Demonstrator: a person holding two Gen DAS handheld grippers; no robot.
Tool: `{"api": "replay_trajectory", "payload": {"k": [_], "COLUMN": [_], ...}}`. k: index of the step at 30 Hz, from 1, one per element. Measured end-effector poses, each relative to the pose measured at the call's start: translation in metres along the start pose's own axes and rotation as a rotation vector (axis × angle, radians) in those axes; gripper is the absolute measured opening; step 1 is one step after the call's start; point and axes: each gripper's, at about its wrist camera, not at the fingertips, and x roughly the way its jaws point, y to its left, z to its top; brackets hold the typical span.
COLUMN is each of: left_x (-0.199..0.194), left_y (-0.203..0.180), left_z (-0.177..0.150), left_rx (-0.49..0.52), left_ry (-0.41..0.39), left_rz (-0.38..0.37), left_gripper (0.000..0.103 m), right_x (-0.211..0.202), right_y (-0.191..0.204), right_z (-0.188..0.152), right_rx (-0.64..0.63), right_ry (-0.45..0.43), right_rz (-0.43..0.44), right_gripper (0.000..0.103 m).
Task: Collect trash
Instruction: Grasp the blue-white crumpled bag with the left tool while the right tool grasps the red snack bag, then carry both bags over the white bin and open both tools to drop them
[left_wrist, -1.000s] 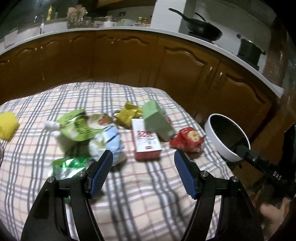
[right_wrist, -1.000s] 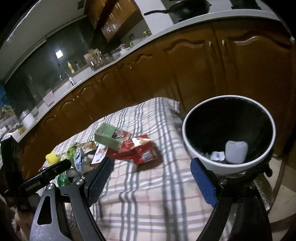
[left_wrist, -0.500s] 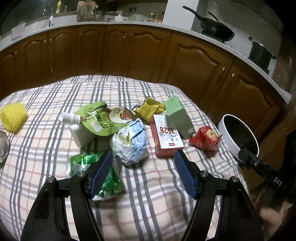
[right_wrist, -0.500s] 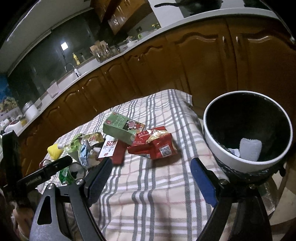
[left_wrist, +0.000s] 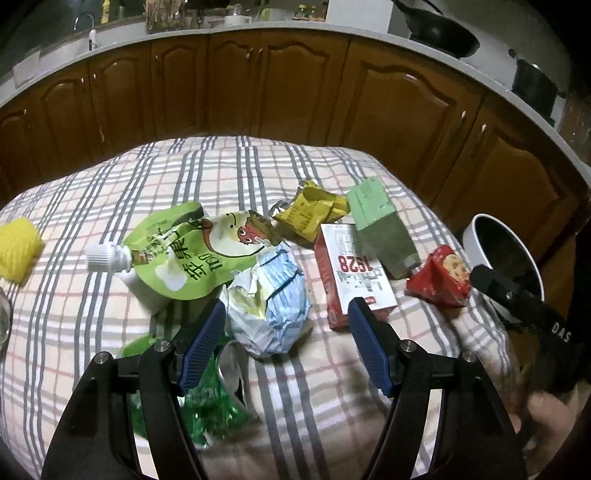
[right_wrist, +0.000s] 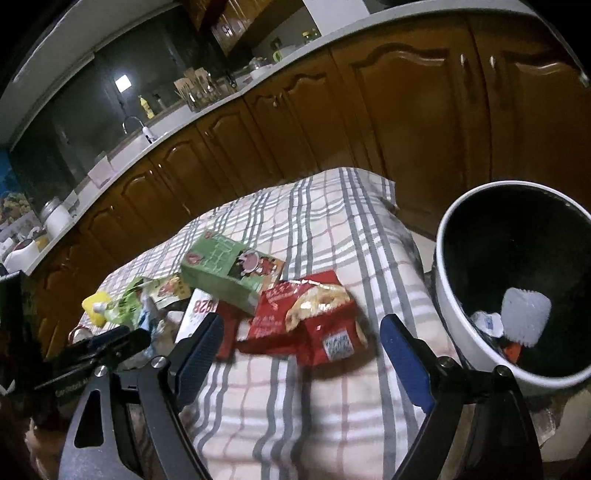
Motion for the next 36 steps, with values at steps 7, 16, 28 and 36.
{"api": "replay_trajectory", "payload": {"k": [7, 16, 28, 36], "left_x": [0.017, 0.003, -0.042, -0.054], "left_y": [0.004, 0.008, -0.020, -0.049], "left_z": [-0.002, -0.004, -0.001, 0.002], "left_rx": [0.003, -0.025, 0.015, 0.066], "left_ry": [0.036, 0.018, -0.061, -0.084], "left_rz": [0.009, -0.044, -0.125, -0.186], "left_gripper": [0.049, 0.038, 0.038, 0.038], "right_x": [0.026, 0.008, -0.045, -0.075], "right_y": [-0.005, 0.001, -0.007, -0.022], "right_z": [0.000, -0.011, -0.009, -0.009], "right_rx": [0.004, -0.013, -0.003, 0.029], "right_ry": [0.065, 0.044, -0.041, -0.100], "right_rz": [0.024, 0.038, 0.034, 0.012], "right_gripper": [0.063, 0.060, 0.060, 0.060]}}
